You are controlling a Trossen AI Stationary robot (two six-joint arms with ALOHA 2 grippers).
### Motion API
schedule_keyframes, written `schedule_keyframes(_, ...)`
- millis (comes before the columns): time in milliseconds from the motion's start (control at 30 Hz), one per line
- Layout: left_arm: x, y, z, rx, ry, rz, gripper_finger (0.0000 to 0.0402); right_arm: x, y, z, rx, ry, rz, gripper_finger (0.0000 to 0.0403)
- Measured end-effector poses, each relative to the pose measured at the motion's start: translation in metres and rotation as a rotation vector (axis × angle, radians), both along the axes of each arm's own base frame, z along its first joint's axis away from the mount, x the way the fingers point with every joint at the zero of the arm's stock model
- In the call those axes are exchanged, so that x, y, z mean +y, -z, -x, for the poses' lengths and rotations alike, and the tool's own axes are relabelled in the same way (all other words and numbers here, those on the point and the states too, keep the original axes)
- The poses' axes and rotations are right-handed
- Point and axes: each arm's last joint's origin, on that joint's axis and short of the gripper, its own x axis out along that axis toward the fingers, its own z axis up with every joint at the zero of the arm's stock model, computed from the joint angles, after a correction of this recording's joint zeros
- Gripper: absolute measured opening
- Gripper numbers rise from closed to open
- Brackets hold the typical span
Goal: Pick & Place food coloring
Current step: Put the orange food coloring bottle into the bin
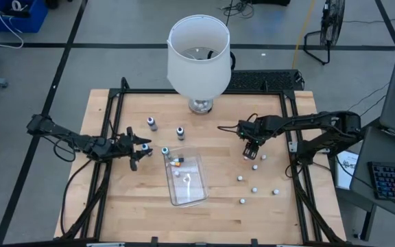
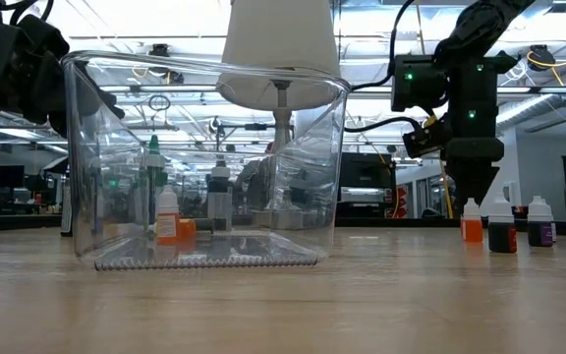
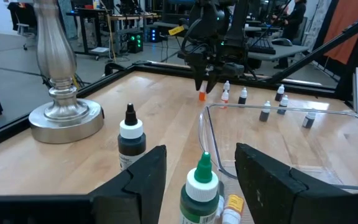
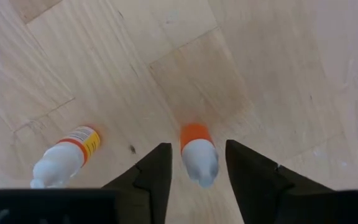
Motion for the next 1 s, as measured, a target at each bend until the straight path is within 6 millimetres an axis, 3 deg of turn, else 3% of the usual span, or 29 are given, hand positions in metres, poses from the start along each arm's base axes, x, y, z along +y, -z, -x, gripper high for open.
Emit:
schedule_keyframes(333,0.0,0.0,0.0,0.0,0.0,0.0,0.0191,-0.001,0.0,-0.003,-0.031,-0.012,0.009,0.0044)
schedule_keyframes(633,0.0,0.0,0.0,0.0,0.0,0.0,0.0191,0.0,-0.006,-0.01,-0.114,-0.042,0.031,0.0044)
schedule_keyframes(800,0.0,0.0,0.0,-0.001,0.0,0.0,0.0191,0.008,-0.035,-0.02,-0.244,-0.08,0.061,0.0044)
schedule_keyframes(1000,0.0,0.0,0.0,-0.001,0.0,0.0,0.0191,0.03,-0.091,-0.045,-0.452,-0.184,0.088,0.0044)
